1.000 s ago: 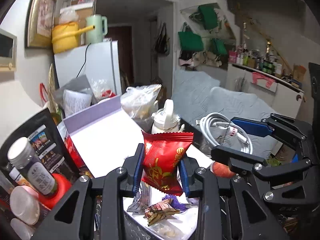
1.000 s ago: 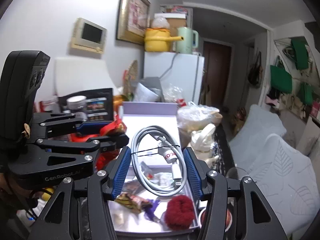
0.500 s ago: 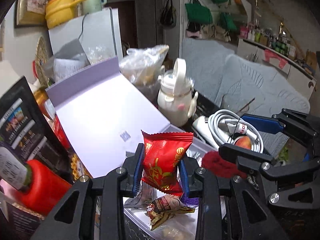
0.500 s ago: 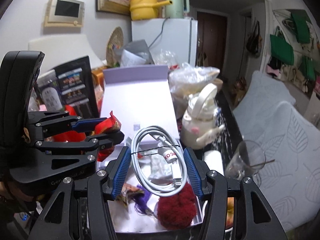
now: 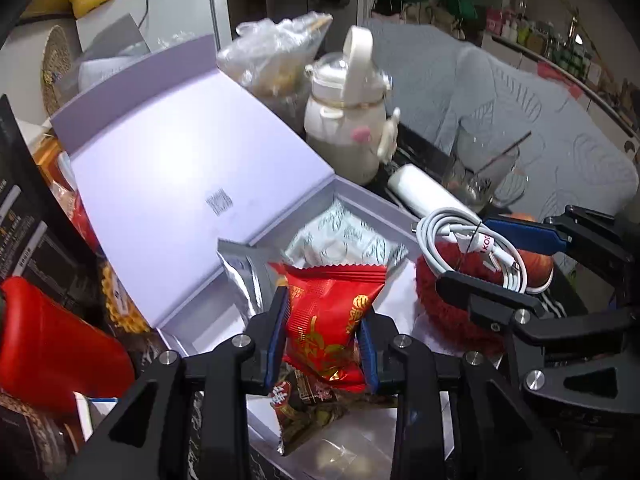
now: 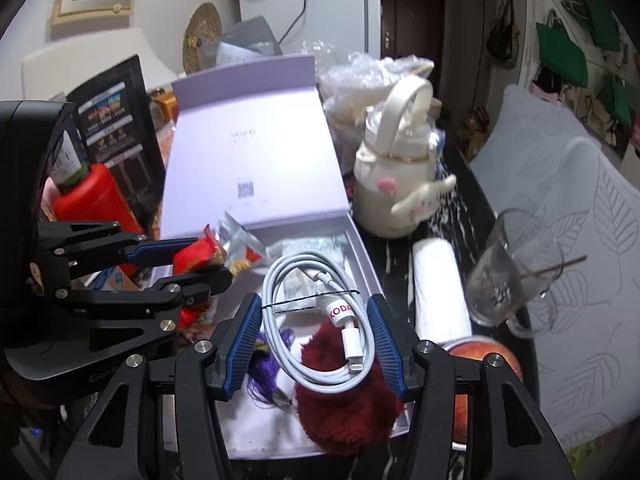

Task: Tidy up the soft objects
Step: 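Lower the candy packet into the box with the left gripper while the right lowers the cable, both open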

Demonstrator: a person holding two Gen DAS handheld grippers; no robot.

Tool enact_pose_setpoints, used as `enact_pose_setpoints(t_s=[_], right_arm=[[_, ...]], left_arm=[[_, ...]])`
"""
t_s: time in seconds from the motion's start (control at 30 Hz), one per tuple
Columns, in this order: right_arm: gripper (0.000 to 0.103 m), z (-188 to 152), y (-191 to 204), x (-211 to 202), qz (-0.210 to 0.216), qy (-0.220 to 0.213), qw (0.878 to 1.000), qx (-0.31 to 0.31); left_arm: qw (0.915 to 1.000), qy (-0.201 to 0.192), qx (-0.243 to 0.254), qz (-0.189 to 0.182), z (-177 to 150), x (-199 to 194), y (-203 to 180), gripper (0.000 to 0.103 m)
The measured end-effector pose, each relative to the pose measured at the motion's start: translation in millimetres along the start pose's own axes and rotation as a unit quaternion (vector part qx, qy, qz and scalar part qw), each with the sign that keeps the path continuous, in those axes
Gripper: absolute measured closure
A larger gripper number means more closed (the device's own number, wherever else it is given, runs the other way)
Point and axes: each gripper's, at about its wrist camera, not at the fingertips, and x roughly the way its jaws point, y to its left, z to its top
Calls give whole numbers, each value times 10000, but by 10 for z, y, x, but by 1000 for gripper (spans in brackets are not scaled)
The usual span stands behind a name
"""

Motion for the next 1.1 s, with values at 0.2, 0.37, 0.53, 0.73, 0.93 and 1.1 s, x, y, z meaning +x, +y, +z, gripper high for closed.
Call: enact_pose_setpoints(t_s=[0.2,0.37,0.53,0.73,0.93,1.1], right_arm=[[49,-123,-64,176,-32,207,9997,82],[49,-160,-94,288,-133,286,9995,76],[49,-166,-118,396,-183,280,9994,50],[49,-157,-162,516,-194,364,9991,129],[50,-190,-243,644,-227,525,9982,206],[50,-209,-288,688,-137,564,9980,244]], left_arm=[[9998,200,77,57,-34,192,-42,72],[9992,333,114,164,-21,360,-32,72],[9988,479,75,115,-1,515,11,72],[9979,646,90,60,-10,684,8,72],[9973,685,207,175,-1,762,-34,72],[9973,661,224,231,-16,769,-49,72]])
